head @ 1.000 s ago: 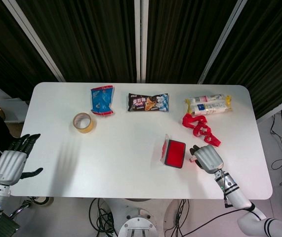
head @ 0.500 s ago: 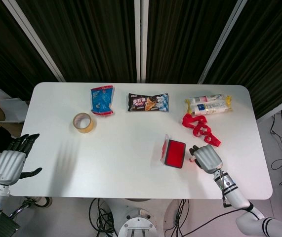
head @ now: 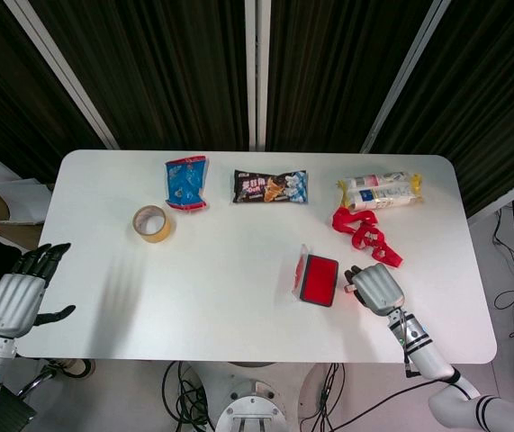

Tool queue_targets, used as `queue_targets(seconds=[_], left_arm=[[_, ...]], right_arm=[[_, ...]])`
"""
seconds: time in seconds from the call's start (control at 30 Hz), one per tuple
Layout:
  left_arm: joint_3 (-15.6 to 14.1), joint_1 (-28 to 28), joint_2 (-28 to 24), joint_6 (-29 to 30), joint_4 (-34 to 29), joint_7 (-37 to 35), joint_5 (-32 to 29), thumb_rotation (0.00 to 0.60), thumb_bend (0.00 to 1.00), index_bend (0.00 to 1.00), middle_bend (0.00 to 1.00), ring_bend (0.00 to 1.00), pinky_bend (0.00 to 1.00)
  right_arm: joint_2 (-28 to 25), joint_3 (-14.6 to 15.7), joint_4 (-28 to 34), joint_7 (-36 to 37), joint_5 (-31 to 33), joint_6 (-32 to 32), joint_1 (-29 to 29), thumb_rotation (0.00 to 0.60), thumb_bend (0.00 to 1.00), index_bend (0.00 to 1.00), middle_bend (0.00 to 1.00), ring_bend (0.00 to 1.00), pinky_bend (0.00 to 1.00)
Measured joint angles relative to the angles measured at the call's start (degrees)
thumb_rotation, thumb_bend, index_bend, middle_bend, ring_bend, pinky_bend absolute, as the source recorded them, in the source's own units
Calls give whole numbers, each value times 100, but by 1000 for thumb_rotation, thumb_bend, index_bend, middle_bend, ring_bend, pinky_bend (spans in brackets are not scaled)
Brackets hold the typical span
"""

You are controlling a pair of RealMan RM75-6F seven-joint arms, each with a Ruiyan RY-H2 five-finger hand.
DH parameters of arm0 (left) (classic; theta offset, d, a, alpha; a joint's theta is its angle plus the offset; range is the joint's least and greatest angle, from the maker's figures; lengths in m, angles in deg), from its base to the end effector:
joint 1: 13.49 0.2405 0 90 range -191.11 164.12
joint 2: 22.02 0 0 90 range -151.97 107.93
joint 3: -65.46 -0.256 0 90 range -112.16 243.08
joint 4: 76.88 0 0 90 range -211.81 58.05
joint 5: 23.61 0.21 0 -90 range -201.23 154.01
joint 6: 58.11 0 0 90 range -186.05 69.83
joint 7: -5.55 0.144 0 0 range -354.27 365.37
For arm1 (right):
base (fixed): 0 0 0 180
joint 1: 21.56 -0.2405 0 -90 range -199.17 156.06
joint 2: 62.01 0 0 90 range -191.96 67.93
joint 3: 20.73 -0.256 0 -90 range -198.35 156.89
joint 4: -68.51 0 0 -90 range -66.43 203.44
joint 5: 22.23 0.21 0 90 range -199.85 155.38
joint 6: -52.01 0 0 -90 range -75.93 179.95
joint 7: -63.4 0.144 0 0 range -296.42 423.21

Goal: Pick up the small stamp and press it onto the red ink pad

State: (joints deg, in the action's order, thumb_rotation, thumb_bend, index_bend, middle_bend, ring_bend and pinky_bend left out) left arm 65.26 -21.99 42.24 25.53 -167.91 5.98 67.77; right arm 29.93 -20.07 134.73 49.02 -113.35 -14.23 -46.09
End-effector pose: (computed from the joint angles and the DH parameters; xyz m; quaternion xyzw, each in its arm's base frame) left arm -0.2976 0.1883 0.1445 -0.6536 -0.3601 -0.3898 0.5396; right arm -0.2677 -0.2639 -0.0194 0.7941 -0.2548 0.3086 0.4574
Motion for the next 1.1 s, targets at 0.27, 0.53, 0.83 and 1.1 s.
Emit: queue_targets(seconds=[0.27,0.53,0.83,1.1], left_arm=[[1,6,-30,28,-4,-35,15,589,4,51,112,99,163],[10,33,-57,83,27,-101,14,591,4,51,112,99,163],[9,45,-72,70,75,-151,-18,592,5,52,112,99,163],[16,28,-42,21,140,-215,-47,590,5,52,112,99,163]], right_arm=[[-134,-18,207,48,-57,-165,0,600,292,570,536,786,932],[-424,-147,856,-132,-63,-36,-198,600,296,578,540,788,932],[-346,-223,1353,-762,212,643,-527,600,315,592,552,788,932],[-253,-300,1491,-1097,542,945,-698,600,320,596,555,788,932]])
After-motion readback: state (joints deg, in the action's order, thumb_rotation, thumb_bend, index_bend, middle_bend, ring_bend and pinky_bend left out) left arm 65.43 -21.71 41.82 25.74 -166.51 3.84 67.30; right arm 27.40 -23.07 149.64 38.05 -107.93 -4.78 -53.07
